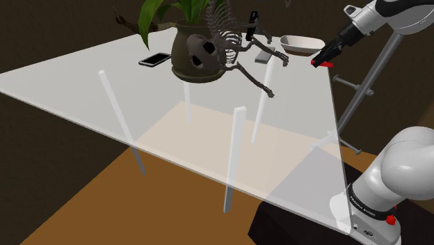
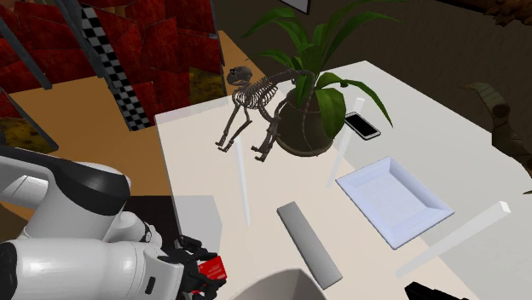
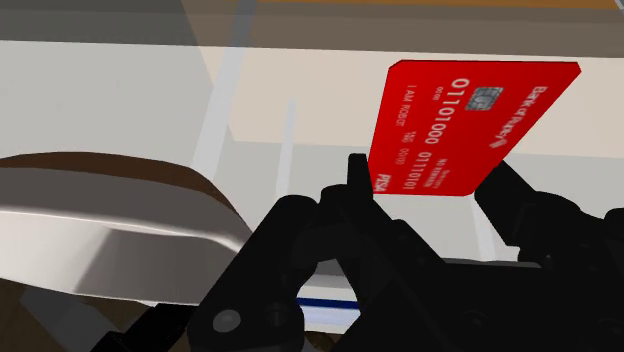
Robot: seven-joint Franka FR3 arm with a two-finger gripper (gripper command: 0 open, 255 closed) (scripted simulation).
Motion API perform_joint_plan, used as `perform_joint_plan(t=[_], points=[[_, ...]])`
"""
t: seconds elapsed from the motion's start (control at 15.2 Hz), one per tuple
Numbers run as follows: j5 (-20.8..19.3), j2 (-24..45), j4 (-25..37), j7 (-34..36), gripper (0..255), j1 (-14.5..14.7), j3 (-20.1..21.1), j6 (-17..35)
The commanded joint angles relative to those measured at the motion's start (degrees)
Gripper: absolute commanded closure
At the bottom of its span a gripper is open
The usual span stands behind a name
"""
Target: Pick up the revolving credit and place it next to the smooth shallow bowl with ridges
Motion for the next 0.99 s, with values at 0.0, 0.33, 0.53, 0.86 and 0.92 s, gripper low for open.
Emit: perform_joint_plan(t=[0.0, 0.33, 0.53, 0.86, 0.92], points=[[0.0, 0.0, 0.0, 0.0, 255, 0.0, 0.0, 0.0], [0.0, 0.0, 0.0, 0.0, 0, 0.0, 0.0, 0.0], [0.0, 0.0, 0.0, 0.0, 0, 0.0, 0.0, 0.0], [-1.1, -2.3, 5.2, 0.7, 0, -1.4, 0.3, -7.5], [-1.1, -2.3, 5.1, 0.7, 0, -1.4, 0.3, -7.5]])
